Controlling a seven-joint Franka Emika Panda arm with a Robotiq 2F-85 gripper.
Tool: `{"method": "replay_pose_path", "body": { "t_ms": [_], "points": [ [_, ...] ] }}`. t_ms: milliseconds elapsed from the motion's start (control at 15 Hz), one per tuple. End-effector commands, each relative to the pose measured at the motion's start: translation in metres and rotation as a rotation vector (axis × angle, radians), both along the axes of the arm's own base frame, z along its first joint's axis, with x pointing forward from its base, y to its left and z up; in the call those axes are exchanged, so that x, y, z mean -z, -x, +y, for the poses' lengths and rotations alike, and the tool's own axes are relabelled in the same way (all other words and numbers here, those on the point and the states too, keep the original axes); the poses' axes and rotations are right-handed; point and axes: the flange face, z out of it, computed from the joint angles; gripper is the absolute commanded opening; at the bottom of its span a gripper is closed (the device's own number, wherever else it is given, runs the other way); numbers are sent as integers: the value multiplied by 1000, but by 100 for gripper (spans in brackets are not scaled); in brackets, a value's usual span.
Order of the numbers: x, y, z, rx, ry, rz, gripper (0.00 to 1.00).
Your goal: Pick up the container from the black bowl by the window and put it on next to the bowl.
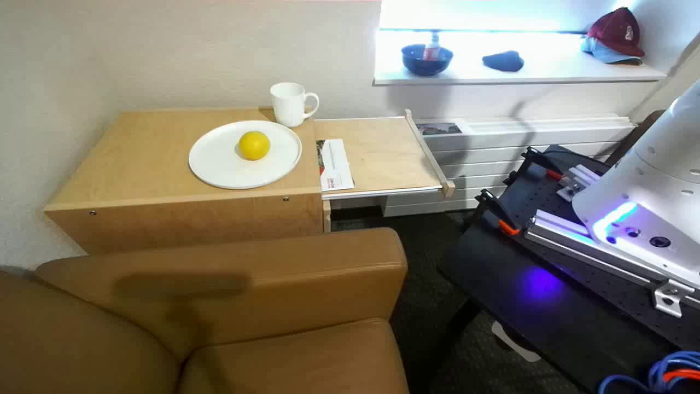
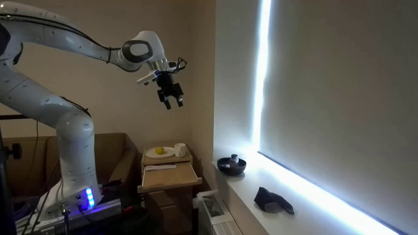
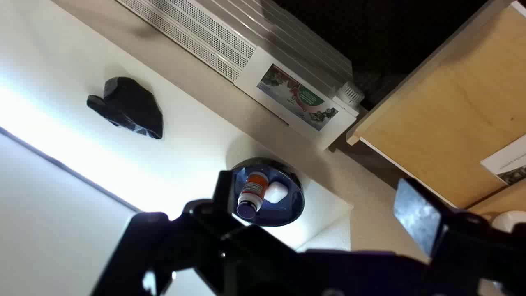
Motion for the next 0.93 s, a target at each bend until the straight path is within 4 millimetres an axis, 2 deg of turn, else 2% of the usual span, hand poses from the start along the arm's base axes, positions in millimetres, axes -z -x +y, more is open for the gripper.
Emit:
{"method": "replay_pose_path", "body": {
  "t_ms": [0, 733, 800, 867],
  "points": [
    [0, 0, 0, 0, 0, 1, 100],
    [0, 0, 0, 0, 0, 1, 100],
    [11, -14, 5, 23, 37, 14, 100],
    [25, -30, 3, 121, 60, -35, 100]
  ]
}}
